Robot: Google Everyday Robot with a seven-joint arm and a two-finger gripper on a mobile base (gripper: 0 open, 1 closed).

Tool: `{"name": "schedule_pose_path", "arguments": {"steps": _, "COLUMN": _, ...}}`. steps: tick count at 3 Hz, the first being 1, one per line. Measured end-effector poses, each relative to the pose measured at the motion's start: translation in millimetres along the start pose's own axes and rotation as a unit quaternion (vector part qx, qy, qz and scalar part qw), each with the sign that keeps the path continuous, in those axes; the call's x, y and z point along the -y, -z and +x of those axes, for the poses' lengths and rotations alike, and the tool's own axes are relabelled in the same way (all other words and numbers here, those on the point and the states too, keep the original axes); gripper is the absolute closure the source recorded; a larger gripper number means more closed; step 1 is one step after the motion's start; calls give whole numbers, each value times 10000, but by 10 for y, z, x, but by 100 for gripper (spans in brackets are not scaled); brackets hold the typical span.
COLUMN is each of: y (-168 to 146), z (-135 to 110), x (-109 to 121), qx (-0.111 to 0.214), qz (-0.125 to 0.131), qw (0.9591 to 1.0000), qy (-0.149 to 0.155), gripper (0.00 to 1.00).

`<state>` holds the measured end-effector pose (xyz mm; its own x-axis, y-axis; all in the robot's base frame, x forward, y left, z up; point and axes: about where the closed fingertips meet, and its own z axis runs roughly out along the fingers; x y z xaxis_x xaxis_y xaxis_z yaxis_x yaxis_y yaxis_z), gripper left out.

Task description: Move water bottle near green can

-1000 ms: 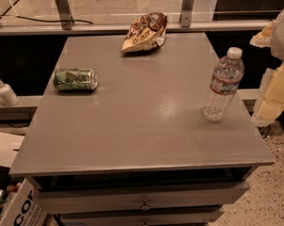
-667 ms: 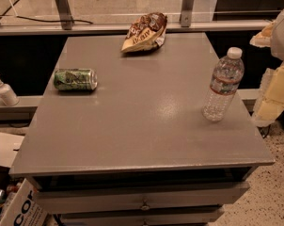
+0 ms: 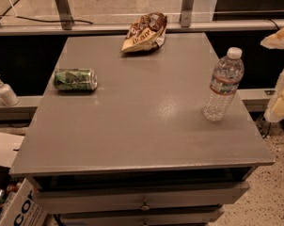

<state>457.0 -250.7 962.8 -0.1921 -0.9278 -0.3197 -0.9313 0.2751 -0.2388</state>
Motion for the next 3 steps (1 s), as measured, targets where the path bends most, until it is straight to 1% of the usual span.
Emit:
{"name": "schedule_pose_path", "arguments": {"steps": 1, "y": -278, "z": 114, "x": 82, "qx": 601, "qz": -284, "qw": 9977, "qy": 102, "gripper": 0}}
{"name": "schedule_pose_path", "arguments": {"steps": 2, "y": -592, "z": 84, "x": 73, "qx": 1322, "qz": -653, "qw": 9887, "qy": 270, "gripper": 0}}
{"name": "schedule_pose_path", "arguments": {"steps": 3, "y": -808, "z": 13, "x": 59, "qx": 1963, "qz": -993, "qw": 9750, "qy": 312, "gripper": 0}}
